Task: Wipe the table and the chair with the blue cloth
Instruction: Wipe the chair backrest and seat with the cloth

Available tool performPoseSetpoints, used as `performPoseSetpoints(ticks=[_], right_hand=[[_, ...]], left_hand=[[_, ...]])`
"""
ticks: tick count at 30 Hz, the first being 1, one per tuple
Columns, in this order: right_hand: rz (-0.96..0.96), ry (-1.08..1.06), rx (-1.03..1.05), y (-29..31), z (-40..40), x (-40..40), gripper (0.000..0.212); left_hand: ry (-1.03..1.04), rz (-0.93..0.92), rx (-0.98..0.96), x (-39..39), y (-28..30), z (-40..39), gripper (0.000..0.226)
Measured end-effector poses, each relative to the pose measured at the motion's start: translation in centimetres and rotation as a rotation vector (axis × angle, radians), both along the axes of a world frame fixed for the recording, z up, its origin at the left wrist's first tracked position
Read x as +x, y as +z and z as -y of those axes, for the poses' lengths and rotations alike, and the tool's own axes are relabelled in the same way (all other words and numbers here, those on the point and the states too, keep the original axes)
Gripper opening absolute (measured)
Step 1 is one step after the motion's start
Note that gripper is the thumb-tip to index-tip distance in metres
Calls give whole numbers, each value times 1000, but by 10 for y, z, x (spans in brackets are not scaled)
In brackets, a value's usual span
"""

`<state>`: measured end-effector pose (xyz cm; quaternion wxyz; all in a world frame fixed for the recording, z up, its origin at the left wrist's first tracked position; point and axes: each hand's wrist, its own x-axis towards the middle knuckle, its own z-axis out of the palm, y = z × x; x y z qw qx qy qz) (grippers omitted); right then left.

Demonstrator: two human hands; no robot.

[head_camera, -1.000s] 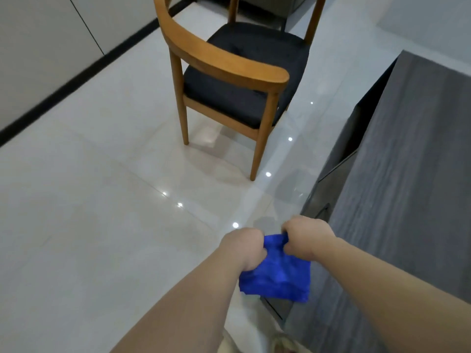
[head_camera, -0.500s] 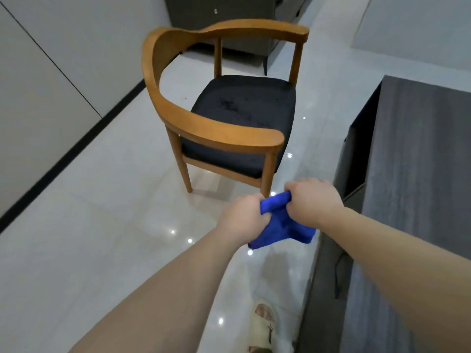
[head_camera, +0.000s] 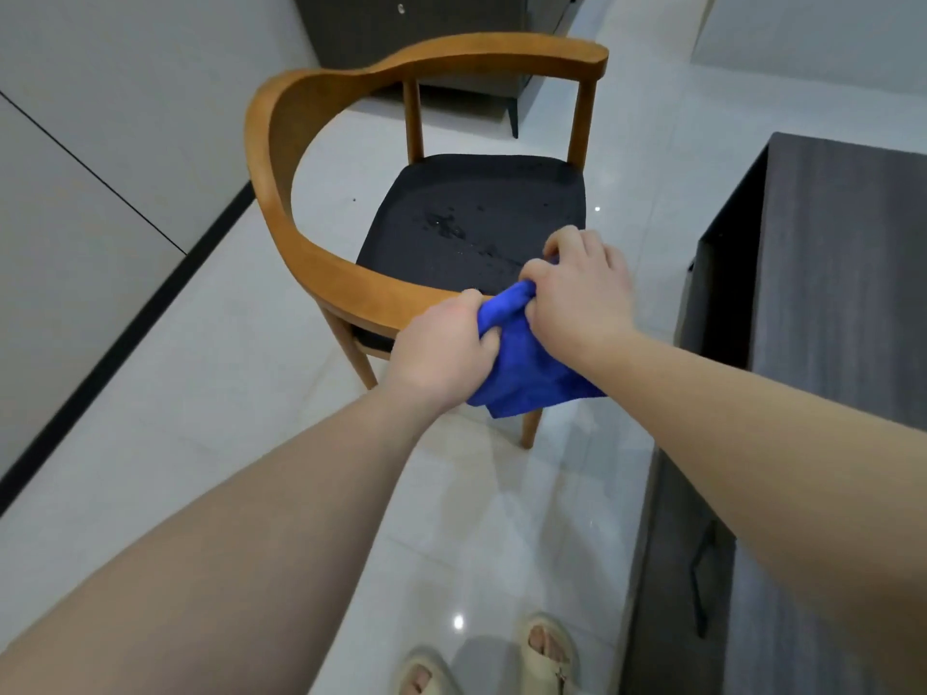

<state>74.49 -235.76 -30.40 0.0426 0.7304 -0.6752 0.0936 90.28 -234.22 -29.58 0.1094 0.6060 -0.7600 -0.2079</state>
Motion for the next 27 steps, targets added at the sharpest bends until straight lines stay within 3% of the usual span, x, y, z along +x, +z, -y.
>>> performPoseSetpoints(ticks=[6, 8, 10, 13, 15, 16, 18, 21, 22, 27], right_hand=[[-2, -44, 6, -8, -4, 17, 30], [21, 22, 135, -11, -10, 21, 26], [48, 78, 277, -10, -12, 20, 36], [1, 156, 451, 0, -3, 12, 64], [-88, 181, 471, 2, 2, 11, 66], [-135, 181, 448, 0, 3, 12, 64], [-220, 185, 392, -6, 4, 17, 55], [-249, 198, 347, -12, 4, 25, 58], [-229, 199, 359, -12, 6, 26, 65], [-146, 241, 434, -12, 16, 21, 97]], left_hand=[[-2, 118, 35, 21, 1, 31, 17], [-5, 106, 43, 25, -3, 35, 22], [-7, 144, 21, 25, -8, 40, 26], [-22, 370, -263, 20, -10, 39, 28], [-164, 472, -389, 9, -8, 30, 22], [-232, 473, -361, 4, -9, 24, 21], [-230, 408, -152, -3, -14, 16, 37], [-267, 464, 72, -2, -28, 13, 100], [-291, 489, 87, 0, -30, 16, 110], [-340, 506, -37, 12, -37, 37, 108]])
